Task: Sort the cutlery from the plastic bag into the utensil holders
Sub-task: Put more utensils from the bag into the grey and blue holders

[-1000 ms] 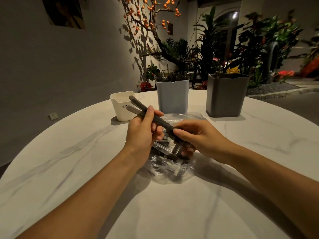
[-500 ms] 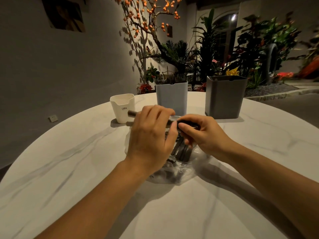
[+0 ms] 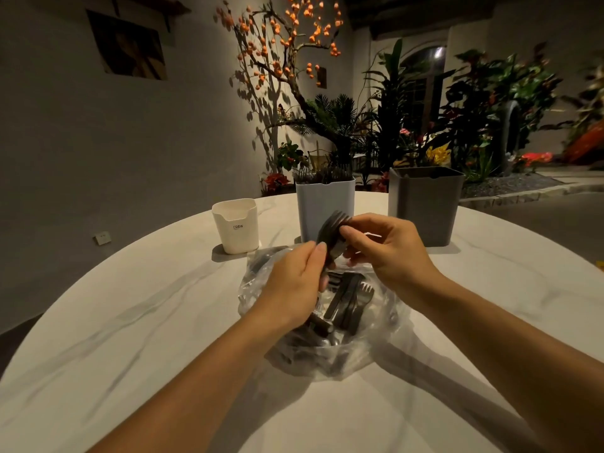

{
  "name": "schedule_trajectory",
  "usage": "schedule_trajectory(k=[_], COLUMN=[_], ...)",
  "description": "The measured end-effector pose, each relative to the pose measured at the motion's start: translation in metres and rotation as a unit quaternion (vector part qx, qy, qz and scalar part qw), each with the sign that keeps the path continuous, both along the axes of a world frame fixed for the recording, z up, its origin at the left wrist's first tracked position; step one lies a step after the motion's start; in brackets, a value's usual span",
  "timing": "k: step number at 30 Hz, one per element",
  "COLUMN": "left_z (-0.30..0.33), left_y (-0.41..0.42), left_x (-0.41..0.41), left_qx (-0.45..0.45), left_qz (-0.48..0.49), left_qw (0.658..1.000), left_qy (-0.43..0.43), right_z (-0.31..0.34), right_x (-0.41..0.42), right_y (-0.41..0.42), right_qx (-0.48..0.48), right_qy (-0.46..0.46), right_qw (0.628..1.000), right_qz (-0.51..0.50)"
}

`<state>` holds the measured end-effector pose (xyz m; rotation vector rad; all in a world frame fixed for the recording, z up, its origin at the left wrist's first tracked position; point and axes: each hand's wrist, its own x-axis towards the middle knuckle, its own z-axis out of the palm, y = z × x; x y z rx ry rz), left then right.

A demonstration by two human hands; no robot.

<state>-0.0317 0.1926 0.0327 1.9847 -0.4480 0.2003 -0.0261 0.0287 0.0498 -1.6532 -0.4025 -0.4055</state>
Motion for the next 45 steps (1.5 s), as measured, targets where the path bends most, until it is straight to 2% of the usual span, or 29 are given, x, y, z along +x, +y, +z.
schedule_trajectory(k=[3, 7, 10, 19, 23, 25, 29, 32, 35, 39, 43, 45], left_z=[0.009, 0.022, 0.029, 0.053, 0.066, 0.073, 0.087, 0.103, 0.125, 0.15, 0.159, 0.156], left_y=[-0.001, -0.001, -0.004, -0.015, -0.015, -0.016, -0.015, -0.012, -0.011, -0.013, -0.018, -0.02], left_x=[0.001, 0.002, 0.003, 0.017, 0.035, 0.043, 0.063, 0.079, 0.099, 0.131, 0.168, 0.184], left_qx=[-0.065, -0.153, -0.185, -0.176, -0.19, -0.17, -0.042, -0.035, -0.046, -0.044, -0.018, -0.015], left_qz=[-0.022, -0.044, -0.066, -0.09, -0.114, -0.096, -0.023, -0.023, -0.03, -0.033, -0.019, -0.015], left_qw=[0.996, 0.983, 0.975, 0.976, 0.969, 0.974, 0.998, 0.999, 0.998, 0.994, 0.992, 0.993], left_qy=[0.064, 0.092, 0.1, 0.088, 0.112, 0.115, 0.035, -0.012, -0.044, -0.095, -0.12, -0.113], right_z=[0.012, 0.034, 0.048, 0.077, 0.088, 0.093, 0.105, 0.117, 0.132, 0.149, 0.156, 0.155], right_x=[0.001, 0.006, 0.008, 0.023, 0.037, 0.045, 0.059, 0.07, 0.085, 0.114, 0.146, 0.16], right_y=[0.001, -0.001, -0.001, -0.001, -0.003, -0.005, -0.006, -0.006, -0.006, -0.009, -0.012, -0.012], right_qx=[-0.028, -0.089, -0.089, -0.098, -0.118, -0.135, -0.198, -0.209, -0.24, -0.29, -0.351, -0.369], right_qy=[-0.012, -0.044, -0.046, -0.05, -0.063, -0.07, -0.103, -0.146, -0.246, -0.394, -0.425, -0.423], right_qw=[0.999, 0.995, 0.995, 0.994, 0.991, 0.988, 0.974, 0.965, 0.934, 0.855, 0.807, 0.799], right_qz=[0.016, -0.001, 0.019, 0.019, 0.011, 0.0, -0.043, -0.055, -0.099, -0.175, -0.211, -0.216])
